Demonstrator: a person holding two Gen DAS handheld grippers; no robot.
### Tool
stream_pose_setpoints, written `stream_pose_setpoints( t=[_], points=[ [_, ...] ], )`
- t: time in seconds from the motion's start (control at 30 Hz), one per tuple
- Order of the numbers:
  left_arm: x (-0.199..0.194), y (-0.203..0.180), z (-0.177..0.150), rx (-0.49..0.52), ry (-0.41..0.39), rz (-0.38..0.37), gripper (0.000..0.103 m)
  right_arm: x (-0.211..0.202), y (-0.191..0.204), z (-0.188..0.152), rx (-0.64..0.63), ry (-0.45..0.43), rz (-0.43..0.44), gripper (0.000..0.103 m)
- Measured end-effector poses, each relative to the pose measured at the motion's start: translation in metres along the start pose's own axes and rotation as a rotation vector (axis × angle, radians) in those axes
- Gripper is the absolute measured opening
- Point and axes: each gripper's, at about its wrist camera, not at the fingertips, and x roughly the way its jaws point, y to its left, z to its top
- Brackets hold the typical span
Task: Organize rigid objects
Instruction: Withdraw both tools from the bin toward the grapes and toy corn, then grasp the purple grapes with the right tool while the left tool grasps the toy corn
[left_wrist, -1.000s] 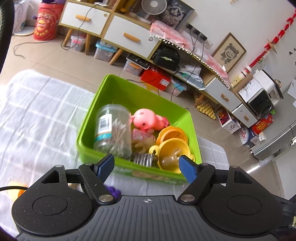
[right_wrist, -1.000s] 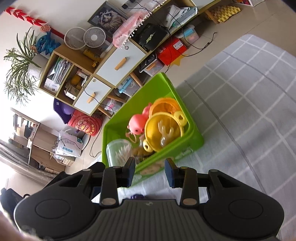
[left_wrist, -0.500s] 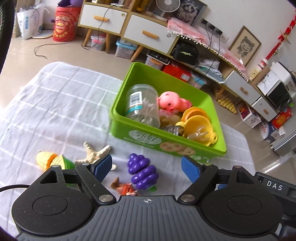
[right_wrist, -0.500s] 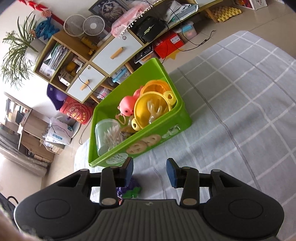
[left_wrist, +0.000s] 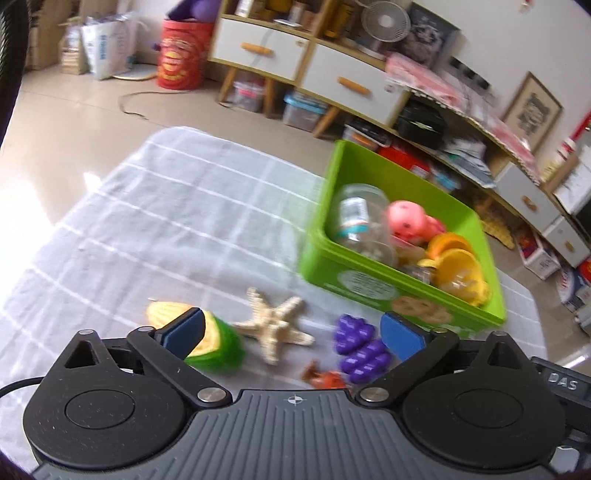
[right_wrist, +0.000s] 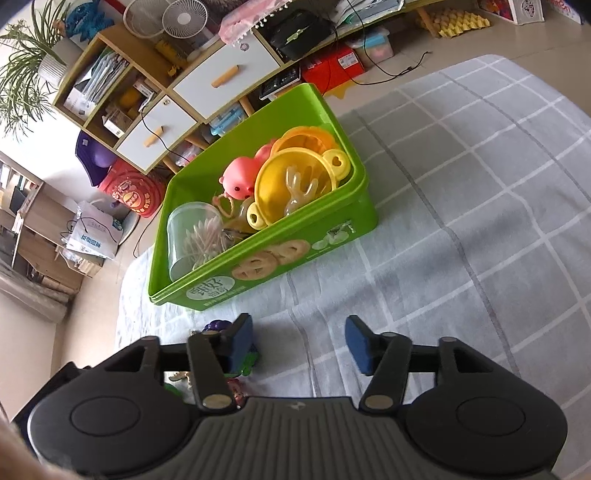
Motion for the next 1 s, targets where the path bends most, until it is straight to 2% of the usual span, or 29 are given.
stream_pose_setpoints(
  t=[0.13,0.63,1.0],
  points=[
    [0.002,0.010,0.002,-0.015,0.002,0.036,0.101,0.010,0.006,-0.002,0.000,0.025,-0.001,0.055],
    [0.013,0.047,0.003,-0.033,0.036,0.151,0.101,0.035,0.030,-0.017,-0.035,0.081,-0.005,0.060],
    [0.025,0.047,-0.007,0.068,0.062,0.142,0.101,0.056,0.050,-0.030,-0.083,0.117,-0.019,0.060]
  ],
)
